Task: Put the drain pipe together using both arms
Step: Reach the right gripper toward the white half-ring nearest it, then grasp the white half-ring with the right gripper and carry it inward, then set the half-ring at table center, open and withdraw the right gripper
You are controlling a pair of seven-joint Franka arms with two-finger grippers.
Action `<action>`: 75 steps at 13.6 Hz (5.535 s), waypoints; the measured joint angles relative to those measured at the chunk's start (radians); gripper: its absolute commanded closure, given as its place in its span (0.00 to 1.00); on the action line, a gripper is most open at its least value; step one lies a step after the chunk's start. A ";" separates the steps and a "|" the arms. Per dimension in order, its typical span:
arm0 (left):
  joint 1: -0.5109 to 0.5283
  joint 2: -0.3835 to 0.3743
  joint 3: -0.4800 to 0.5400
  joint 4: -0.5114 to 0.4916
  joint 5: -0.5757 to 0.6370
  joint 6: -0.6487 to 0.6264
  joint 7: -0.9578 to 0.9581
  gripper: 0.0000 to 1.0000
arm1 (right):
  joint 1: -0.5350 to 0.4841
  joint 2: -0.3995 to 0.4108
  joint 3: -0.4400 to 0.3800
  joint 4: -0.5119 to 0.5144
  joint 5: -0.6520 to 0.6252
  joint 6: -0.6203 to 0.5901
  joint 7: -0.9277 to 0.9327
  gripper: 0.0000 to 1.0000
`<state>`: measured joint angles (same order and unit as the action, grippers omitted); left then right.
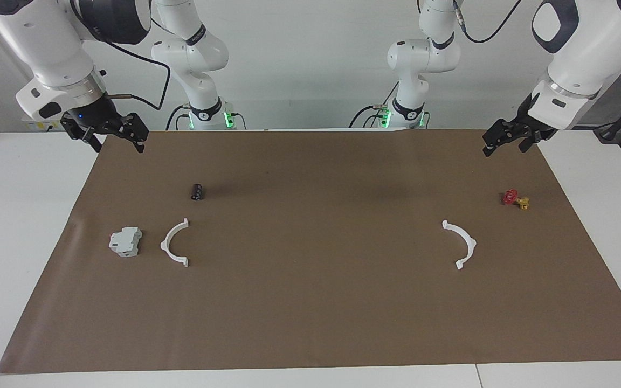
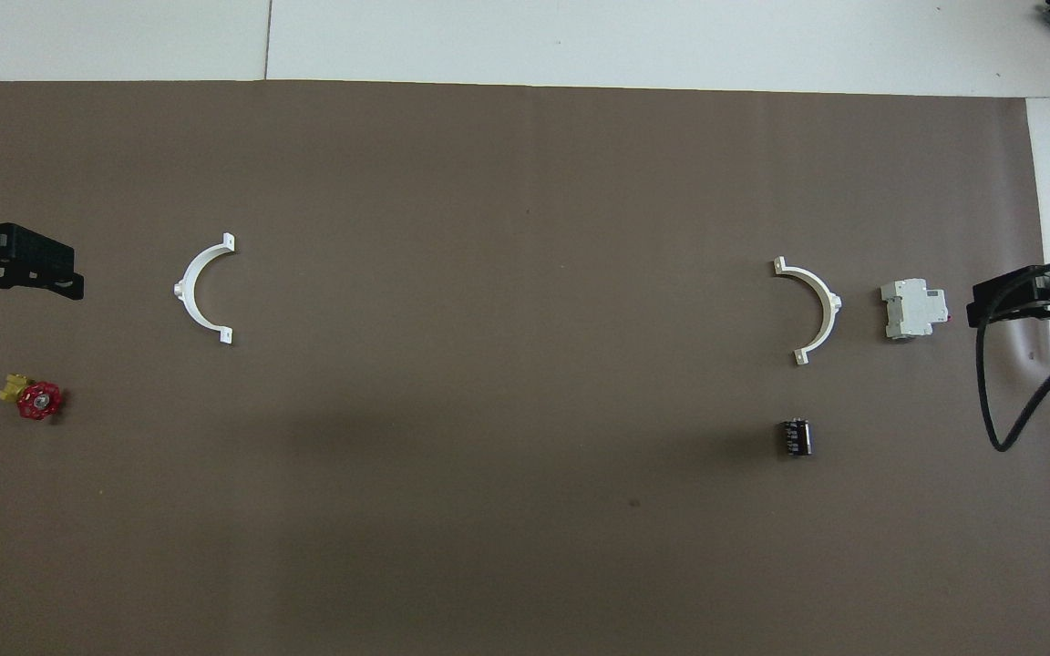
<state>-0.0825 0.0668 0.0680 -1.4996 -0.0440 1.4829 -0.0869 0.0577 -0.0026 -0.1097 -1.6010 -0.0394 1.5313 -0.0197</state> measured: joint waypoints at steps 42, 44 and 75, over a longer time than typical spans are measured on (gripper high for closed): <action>0.000 -0.014 -0.002 -0.044 0.000 0.050 0.001 0.00 | 0.115 0.303 0.003 -0.295 0.167 0.704 -0.119 1.00; 0.000 -0.014 -0.002 -0.044 0.000 0.050 0.001 0.00 | 0.196 0.303 0.005 -0.288 0.138 0.701 0.064 1.00; 0.000 -0.044 -0.002 -0.143 0.000 0.180 0.001 0.00 | 0.601 0.451 -0.003 -0.191 0.058 0.821 0.591 0.00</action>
<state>-0.0829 0.0225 0.0662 -1.6429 -0.0439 1.6629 -0.0855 0.6583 0.4485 -0.1132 -1.7920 0.0186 2.3525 0.5709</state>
